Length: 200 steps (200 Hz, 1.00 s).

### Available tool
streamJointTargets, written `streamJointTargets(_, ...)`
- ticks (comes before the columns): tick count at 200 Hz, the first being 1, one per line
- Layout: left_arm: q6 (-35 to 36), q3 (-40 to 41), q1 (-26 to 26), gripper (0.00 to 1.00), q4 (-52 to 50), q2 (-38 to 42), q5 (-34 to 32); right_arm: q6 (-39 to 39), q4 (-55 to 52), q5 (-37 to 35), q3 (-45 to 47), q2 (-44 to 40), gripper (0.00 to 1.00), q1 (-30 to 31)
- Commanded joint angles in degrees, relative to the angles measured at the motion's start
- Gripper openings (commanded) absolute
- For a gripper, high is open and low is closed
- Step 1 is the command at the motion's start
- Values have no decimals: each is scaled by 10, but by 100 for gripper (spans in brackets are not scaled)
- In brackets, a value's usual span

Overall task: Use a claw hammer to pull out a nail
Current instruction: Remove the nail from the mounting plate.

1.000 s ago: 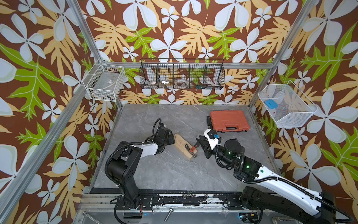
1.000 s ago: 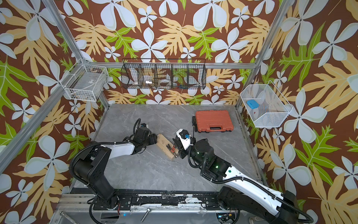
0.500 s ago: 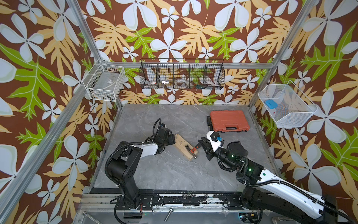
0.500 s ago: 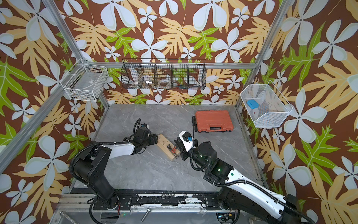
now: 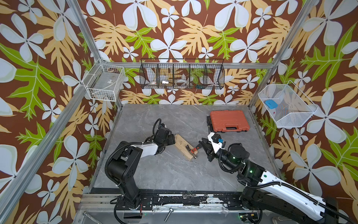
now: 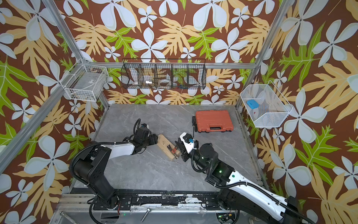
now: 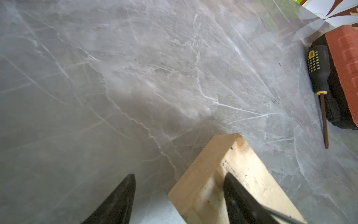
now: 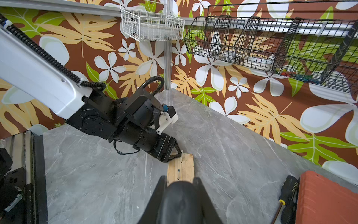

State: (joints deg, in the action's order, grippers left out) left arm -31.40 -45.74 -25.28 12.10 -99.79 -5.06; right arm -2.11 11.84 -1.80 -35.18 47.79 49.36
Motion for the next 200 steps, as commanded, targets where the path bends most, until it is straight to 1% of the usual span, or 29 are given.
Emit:
streamJointTargets(1, 22, 14, 3, 72, -196, -15, -31, 1, -15, 22, 4, -4, 0, 2)
streamJointTargets(144, 18, 18, 3, 72, -190, -16, -29, 5, 18, 20, 51, -52, 0, 2)
streamJointTargets(200, 13, 21, 3, 72, -183, -16, -23, 7, 60, 14, 85, -99, 0, 2)
